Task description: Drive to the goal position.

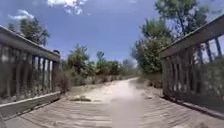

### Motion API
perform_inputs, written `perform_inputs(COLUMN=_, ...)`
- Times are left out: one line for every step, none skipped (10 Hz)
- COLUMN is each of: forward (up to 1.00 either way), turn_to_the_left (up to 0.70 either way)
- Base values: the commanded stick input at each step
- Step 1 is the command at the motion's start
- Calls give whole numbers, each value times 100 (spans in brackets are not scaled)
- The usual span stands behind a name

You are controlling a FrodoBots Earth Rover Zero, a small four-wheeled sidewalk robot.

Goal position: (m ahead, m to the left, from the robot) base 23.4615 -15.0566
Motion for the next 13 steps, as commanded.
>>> perform_inputs(forward=45, turn_to_the_left=27)
perform_inputs(forward=45, turn_to_the_left=27)
perform_inputs(forward=45, turn_to_the_left=27)
perform_inputs(forward=45, turn_to_the_left=11)
perform_inputs(forward=45, turn_to_the_left=0)
perform_inputs(forward=45, turn_to_the_left=0)
perform_inputs(forward=45, turn_to_the_left=0)
perform_inputs(forward=45, turn_to_the_left=0)
perform_inputs(forward=45, turn_to_the_left=0)
perform_inputs(forward=45, turn_to_the_left=0)
perform_inputs(forward=45, turn_to_the_left=0)
perform_inputs(forward=45, turn_to_the_left=0)
perform_inputs(forward=45, turn_to_the_left=0)
